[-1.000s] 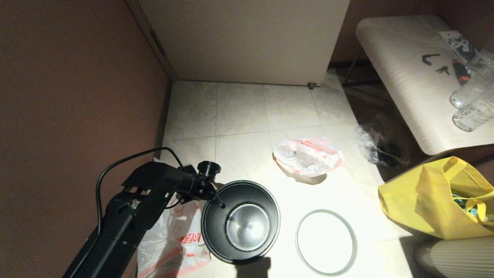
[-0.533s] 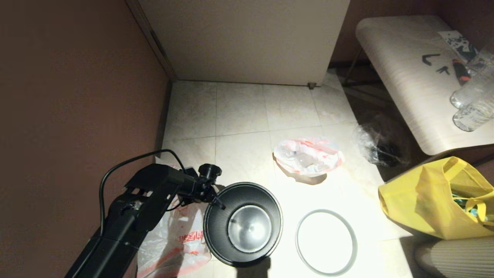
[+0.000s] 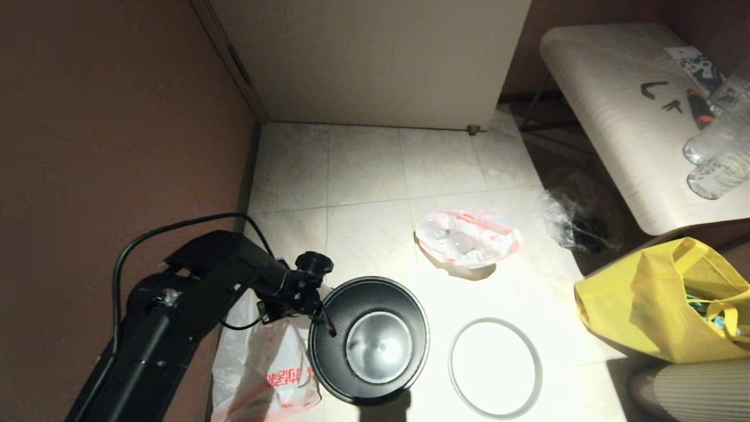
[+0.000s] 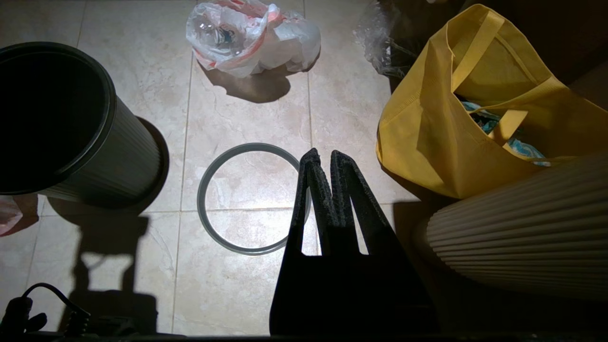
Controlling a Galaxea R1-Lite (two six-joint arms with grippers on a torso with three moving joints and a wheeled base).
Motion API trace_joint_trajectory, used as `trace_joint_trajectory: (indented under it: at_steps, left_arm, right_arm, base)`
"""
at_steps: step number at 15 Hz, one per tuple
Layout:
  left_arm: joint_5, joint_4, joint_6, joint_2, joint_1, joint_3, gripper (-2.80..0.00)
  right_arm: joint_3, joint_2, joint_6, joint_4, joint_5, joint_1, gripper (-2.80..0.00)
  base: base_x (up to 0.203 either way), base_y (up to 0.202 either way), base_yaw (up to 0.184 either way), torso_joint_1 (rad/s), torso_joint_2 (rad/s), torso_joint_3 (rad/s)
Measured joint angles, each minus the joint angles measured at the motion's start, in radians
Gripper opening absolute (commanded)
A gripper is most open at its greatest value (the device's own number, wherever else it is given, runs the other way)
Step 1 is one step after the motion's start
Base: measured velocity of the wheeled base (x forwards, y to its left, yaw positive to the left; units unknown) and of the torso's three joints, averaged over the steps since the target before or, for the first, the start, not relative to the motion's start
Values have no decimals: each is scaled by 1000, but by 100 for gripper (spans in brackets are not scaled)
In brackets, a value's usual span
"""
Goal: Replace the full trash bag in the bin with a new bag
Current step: Pick up a new trash bag, then put the new garbage bag on the trash can
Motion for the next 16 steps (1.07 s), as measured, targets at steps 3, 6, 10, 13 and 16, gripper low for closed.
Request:
trace_joint_trajectory:
  at_steps: [3,6,10,13,16]
  left_arm:
    - [0,-4,-63,-222,-47,296,-280]
    - [-1,-1,-84,-481,-98,546,-280]
    - [-1,91,-76,-835,-172,795,-280]
    - [-3,250,-72,-1099,-364,858,-280]
    - [-9,476,-79,-1295,-589,833,-280]
  right_arm:
    - [0,0,0,0,0,0,-280]
    - [0,0,0,0,0,0,-280]
    - [0,0,0,0,0,0,-280]
    - [0,0,0,0,0,0,-280]
    - [0,0,0,0,0,0,-280]
  base:
    - [0,0,0,0,0,0]
    - [0,0,0,0,0,0]
    - [0,0,0,0,0,0]
    - [0,0,0,0,0,0]
    - [0,0,0,0,0,0]
